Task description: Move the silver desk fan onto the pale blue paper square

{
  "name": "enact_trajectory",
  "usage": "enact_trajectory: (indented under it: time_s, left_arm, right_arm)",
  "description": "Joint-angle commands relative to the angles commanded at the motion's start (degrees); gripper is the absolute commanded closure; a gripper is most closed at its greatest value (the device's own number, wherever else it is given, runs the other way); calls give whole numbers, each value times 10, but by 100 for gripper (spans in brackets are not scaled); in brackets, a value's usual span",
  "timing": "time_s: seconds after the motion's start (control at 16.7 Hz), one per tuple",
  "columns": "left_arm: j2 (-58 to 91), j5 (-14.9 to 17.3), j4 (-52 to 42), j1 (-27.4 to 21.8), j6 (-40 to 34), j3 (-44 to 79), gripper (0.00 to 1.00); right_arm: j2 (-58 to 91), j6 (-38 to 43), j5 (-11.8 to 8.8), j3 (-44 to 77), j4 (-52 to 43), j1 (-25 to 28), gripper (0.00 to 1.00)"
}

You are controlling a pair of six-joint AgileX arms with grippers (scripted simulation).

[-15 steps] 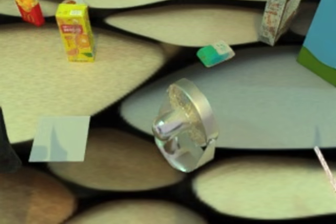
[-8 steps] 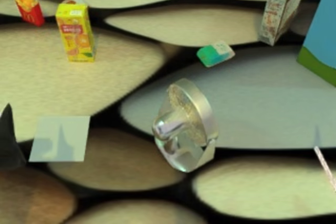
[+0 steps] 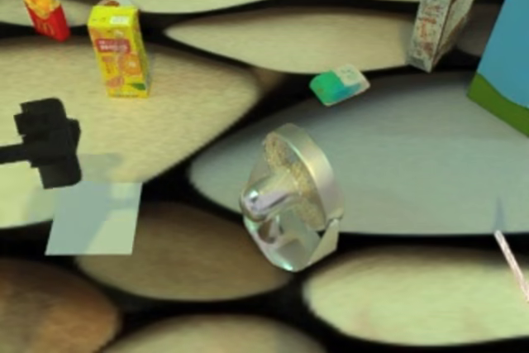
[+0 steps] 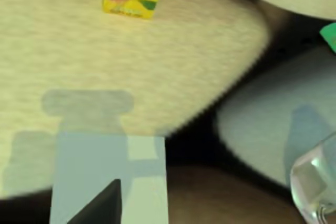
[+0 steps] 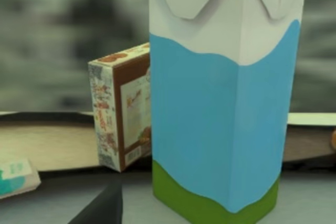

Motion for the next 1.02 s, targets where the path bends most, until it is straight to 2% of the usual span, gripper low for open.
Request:
enact_trajectory:
  time_s: [0.6,1.02]
  left_arm:
    - [558,-1,-396,-183,-322,580,0]
    - [839,-11,-565,-266,-502,900,0]
  right_arm:
    - [0,0,0,0,0,0,0]
    - [0,0,0,0,0,0,0]
